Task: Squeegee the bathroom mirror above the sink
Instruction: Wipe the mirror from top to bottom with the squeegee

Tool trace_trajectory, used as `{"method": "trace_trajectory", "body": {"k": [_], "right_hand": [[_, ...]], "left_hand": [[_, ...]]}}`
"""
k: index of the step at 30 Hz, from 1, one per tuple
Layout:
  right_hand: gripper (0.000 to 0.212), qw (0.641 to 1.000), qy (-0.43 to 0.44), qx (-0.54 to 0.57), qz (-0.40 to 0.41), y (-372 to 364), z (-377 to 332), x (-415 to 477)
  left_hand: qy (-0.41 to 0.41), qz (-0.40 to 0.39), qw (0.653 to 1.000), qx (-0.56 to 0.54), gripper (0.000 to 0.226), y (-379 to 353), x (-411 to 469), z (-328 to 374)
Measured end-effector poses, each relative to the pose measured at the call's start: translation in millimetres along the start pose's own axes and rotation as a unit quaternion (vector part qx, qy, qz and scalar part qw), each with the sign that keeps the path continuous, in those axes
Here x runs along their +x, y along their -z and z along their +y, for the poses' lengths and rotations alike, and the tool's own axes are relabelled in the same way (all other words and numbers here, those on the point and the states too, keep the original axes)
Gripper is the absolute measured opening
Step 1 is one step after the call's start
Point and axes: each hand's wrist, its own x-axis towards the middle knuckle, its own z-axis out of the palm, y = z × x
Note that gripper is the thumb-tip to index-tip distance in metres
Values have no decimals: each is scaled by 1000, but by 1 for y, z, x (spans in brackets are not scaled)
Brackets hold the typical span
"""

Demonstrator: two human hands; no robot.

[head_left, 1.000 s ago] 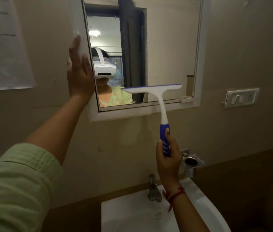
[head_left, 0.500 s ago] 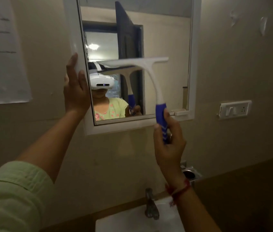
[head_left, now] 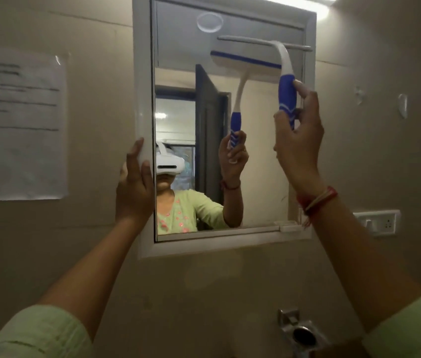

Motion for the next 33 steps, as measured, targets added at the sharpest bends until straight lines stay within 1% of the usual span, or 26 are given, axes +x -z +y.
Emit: {"method": "trace_trajectory", "body": {"k": [3,5,9,16,20,25,29,33], "right_hand": [[47,998,50,-28,-7,-10,1,22],[47,997,64,-35,-13,-15,6,30],[46,999,38,-17,-1,-22,15,39],[46,999,39,-7,6,-31,18,56],[46,999,30,11,8,-29,23,47],[47,999,34,-6,-16,-14,42,11],[48,998,52,-24,-29,-14,38,28],[48,999,44,-11,-16,-22,32,39]], "left_hand": [[-13,-3,1000,-7,40,1,0,-2],[-12,-4,1000,-9,40,2,-1,0],[3,-14,1000,-6,42,4,-1,2],[11,-13,1000,1,42,6,-1,6],[2,-21,1000,1,42,6,0,2],[17,-26,999,-13,42,6,-1,4],[0,-26,1000,-17,42,6,0,3],[-1,-26,1000,-16,42,6,-1,3]]}}
